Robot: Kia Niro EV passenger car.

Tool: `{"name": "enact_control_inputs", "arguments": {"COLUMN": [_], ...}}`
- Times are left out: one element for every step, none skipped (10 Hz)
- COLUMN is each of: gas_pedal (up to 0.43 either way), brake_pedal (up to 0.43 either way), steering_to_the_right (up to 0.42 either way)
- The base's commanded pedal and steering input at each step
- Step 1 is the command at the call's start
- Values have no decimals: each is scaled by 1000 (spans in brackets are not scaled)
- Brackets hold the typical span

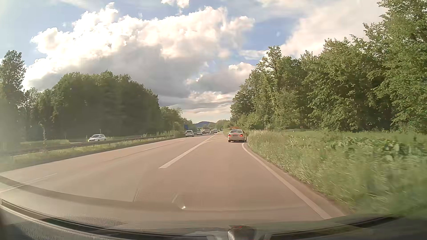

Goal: Follow the waypoints while adhering to traffic rules and regulations

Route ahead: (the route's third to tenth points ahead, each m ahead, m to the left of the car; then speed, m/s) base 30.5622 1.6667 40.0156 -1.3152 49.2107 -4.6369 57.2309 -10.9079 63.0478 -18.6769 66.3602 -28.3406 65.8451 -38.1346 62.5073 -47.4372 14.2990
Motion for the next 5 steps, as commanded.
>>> {"name": "enact_control_inputs", "arguments": {"gas_pedal": [0,0,0,0,0], "brake_pedal": [226,226,226,226,226], "steering_to_the_right": [0,1,1,1,1]}}
